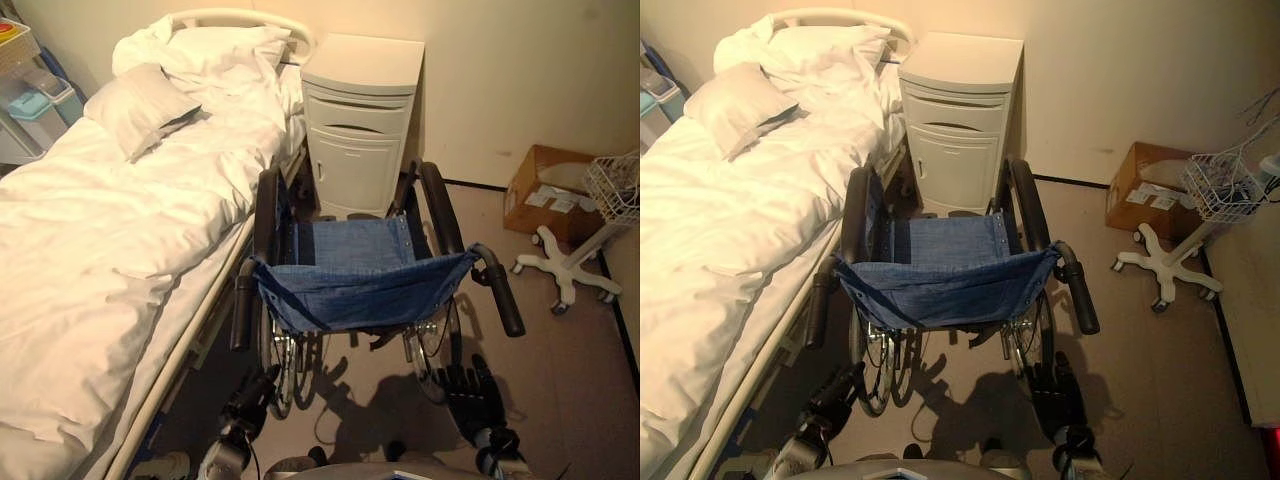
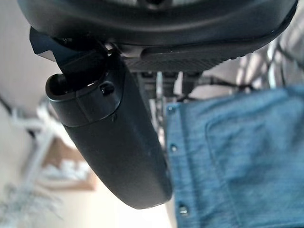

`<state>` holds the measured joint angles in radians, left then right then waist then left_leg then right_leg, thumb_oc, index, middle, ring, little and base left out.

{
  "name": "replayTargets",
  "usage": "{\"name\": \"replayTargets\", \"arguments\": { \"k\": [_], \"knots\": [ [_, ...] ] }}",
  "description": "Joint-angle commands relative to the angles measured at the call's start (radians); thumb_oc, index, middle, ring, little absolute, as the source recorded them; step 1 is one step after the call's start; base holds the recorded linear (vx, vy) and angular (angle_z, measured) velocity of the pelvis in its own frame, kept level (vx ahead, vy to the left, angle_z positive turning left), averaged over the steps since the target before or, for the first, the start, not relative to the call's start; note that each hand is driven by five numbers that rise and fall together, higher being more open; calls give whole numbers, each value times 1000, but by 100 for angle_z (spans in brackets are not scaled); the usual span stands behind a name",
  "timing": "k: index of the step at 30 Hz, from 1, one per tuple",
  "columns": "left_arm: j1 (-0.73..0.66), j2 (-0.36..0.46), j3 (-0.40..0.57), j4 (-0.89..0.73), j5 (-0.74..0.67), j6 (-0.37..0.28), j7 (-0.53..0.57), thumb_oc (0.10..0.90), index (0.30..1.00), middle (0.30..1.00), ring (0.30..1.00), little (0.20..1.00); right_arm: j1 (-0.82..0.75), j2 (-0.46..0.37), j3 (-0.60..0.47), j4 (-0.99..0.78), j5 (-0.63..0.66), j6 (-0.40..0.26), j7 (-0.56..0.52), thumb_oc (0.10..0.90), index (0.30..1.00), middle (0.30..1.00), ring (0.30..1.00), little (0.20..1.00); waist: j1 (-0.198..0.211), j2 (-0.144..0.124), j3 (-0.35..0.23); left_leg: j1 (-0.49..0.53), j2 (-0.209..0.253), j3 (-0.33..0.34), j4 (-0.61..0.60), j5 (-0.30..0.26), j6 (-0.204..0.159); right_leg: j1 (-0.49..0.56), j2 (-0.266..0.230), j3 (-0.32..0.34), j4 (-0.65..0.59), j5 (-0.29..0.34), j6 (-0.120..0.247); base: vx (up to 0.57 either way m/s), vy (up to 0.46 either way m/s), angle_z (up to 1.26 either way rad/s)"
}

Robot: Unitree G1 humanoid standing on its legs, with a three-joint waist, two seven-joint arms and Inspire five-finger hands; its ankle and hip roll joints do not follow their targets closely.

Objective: Push the wheelchair next to the bed

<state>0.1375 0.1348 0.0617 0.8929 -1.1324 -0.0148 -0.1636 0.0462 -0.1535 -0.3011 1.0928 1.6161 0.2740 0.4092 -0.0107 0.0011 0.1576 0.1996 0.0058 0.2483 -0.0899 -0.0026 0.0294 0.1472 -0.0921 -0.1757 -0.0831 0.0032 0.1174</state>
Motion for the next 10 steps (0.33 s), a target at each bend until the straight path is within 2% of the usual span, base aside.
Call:
{"name": "replayTargets", "arguments": {
  "k": [1, 2, 5, 8, 10],
  "knots": [
    [-64, -29, 45, 21, -95, 76, -86, 800, 900, 900, 900, 900, -87, -18, -71, 31, -69, 46, 18, 800, 900, 900, 900, 900, 15, -2, -18, -20, -13, -40, 68, -130, -23, -35, -4, -49, 114, -61, 9, 0, 0, 0],
    [-60, -39, 58, 48, -99, 114, -102, 800, 900, 900, 900, 900, -86, -6, -65, 41, -112, 54, 27, 800, 900, 900, 900, 900, 15, -2, -18, -22, -15, -42, 69, -129, -22, -38, -4, -46, 116, -60, 8, 0, 0, 0],
    [-60, -47, 58, 92, -63, 166, -141, 800, 900, 900, 900, 900, -80, 5, -37, 66, -193, 74, 52, 800, 900, 900, 900, 900, 15, -3, -17, -26, -18, -48, 67, -127, -20, -42, -3, -44, 117, -59, 7, 0, 0, 0],
    [-57, -52, 34, 128, 32, 158, -170, 800, 900, 900, 900, 900, -69, 28, 6, 66, -221, 71, 75, 800, 900, 900, 900, 900, 12, -2, -16, -31, -21, -54, 62, -122, -19, -47, -2, -41, 116, -58, 5, 0, 0, 0],
    [-57, -52, 25, 140, 43, 149, -179, 800, 900, 900, 900, 900, -63, 30, 21, 69, -237, 69, 82, 800, 900, 900, 900, 900, 11, -1, -16, -32, -22, -55, 61, -122, -18, -48, -2, -40, 116, -58, 5, 0, 0, 0]
  ]
}}
